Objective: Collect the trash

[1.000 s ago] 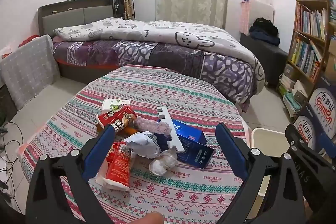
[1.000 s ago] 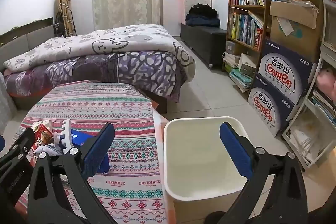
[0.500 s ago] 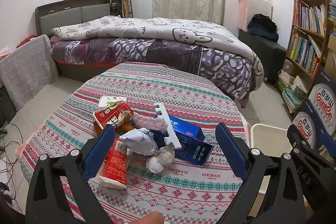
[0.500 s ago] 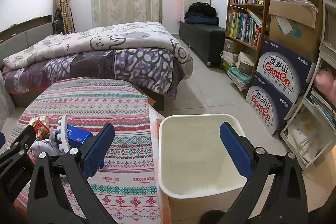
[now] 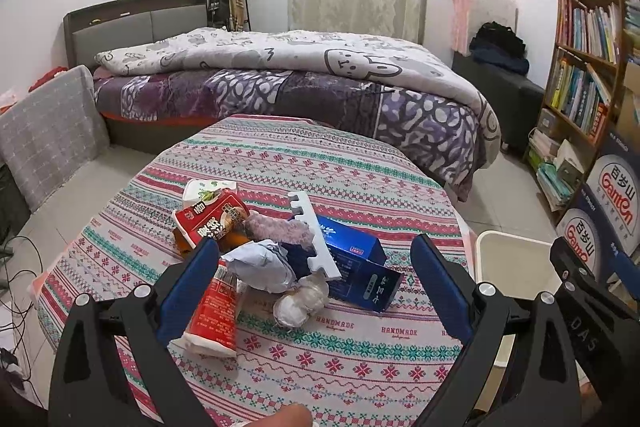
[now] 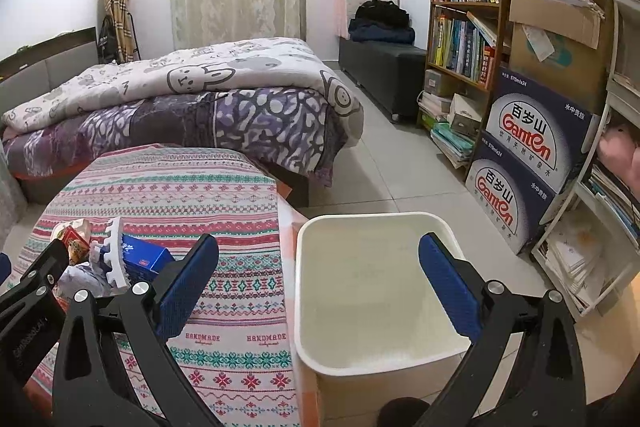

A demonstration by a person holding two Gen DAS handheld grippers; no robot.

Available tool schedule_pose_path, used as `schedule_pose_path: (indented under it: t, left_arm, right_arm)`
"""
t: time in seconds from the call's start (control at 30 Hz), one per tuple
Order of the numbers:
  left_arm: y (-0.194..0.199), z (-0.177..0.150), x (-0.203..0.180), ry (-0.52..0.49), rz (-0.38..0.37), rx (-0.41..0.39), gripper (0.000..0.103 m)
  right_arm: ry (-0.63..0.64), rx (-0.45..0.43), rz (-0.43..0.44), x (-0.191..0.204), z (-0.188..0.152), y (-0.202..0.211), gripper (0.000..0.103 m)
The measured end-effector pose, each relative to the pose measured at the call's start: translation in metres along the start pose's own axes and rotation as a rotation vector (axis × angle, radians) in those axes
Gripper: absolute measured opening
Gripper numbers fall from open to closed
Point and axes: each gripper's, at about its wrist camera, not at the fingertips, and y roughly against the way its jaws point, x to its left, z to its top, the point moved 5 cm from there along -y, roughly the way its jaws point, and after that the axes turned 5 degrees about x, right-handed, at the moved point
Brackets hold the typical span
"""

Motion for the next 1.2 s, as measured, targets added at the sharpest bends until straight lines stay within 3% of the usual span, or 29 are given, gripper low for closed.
schedule_pose_path:
  t: [0.07, 0.6, 0.73, 0.93, 1.1, 1.2]
  left_arm:
    - [0.0, 0.001, -0.001, 0.014, -0.013, -0.028, 0.094]
    - [-0.002, -0.002, 0.0, -0.018, 0.013, -0.018, 0.094]
    - [-0.005, -0.006, 0.003, 0.004, 0.001, 0.025, 0.094]
    - [-0.011, -0.004, 0.013, -0.064, 0.081, 0.036, 0.094]
    - [-0.02, -0.005, 0.03, -0.079, 0.129, 0.116, 0.094]
    - [-0.025, -0.005, 0.037, -0.048, 0.118, 0.162, 0.094]
  right_arm:
    - [-0.006, -0.004, 0.004, 0.0, 0.0, 0.0, 0.096]
    - [-0.025, 0.012, 0.016, 0.001, -0.004, -0.004, 0.096]
    - [-0.035, 0.017, 0.023, 0.002, -0.005, -0.005, 0.096]
    - [-0.093, 0.058, 0.085, 0.011, -0.008, -0.008, 0.096]
    - [-0.104, 0.081, 0.112, 0.018, -0.004, -0.006, 0.096]
    - [-0.078, 0.072, 0.105, 0.02, -0.004, -0.007, 0.096]
